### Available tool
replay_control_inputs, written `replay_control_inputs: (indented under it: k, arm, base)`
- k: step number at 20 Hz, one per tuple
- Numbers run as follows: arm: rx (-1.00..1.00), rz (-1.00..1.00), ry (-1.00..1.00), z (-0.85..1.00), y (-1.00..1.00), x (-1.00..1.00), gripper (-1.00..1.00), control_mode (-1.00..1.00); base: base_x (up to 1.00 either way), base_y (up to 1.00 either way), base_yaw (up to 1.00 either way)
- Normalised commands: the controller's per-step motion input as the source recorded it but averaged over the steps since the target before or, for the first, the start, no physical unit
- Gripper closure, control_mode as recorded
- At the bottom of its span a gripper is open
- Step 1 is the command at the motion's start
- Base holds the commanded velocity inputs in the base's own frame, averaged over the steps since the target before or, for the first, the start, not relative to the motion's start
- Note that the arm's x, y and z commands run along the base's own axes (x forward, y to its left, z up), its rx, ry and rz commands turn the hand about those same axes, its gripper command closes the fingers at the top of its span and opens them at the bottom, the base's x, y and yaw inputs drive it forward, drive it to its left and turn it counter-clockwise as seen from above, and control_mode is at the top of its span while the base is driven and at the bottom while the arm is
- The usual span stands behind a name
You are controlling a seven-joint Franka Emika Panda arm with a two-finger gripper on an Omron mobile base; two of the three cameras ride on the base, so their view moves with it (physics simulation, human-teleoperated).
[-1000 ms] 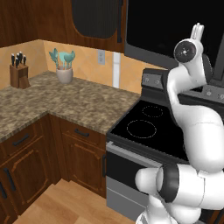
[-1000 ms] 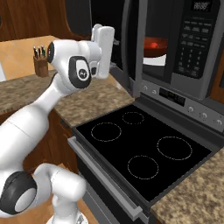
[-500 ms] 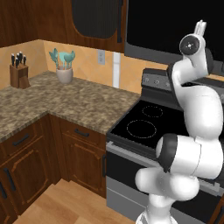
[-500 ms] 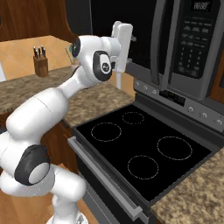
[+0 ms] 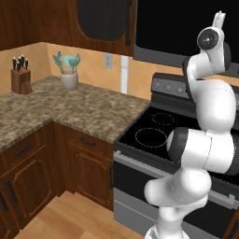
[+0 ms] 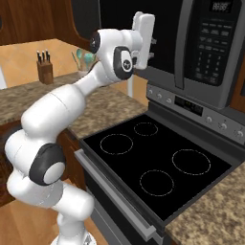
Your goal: Pick the tomato from the sink and place it in the bowl. Then pick the bowl and place it in the microwave. Then close the microwave door and press the start button.
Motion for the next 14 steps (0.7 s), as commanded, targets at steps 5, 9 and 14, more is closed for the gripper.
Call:
replay_control_inputs:
  k: [5, 9, 14]
  arm:
    - [-0.01, 0.0, -0.06, 0.0, 0.02, -0.45, -1.0, -1.0]
    - [-0.08, 0.0, -0.07, 0.14, 0.27, -1.0, -1.0, -1.0]
    - [-0.21, 0.07, 0.19, 0.11, 0.05, -1.0, -1.0, -1.0]
  base:
    - [0.0, 0.0, 0.0]
    - [0.0, 0.0, 0.0]
    - [0.0, 0.0, 0.0]
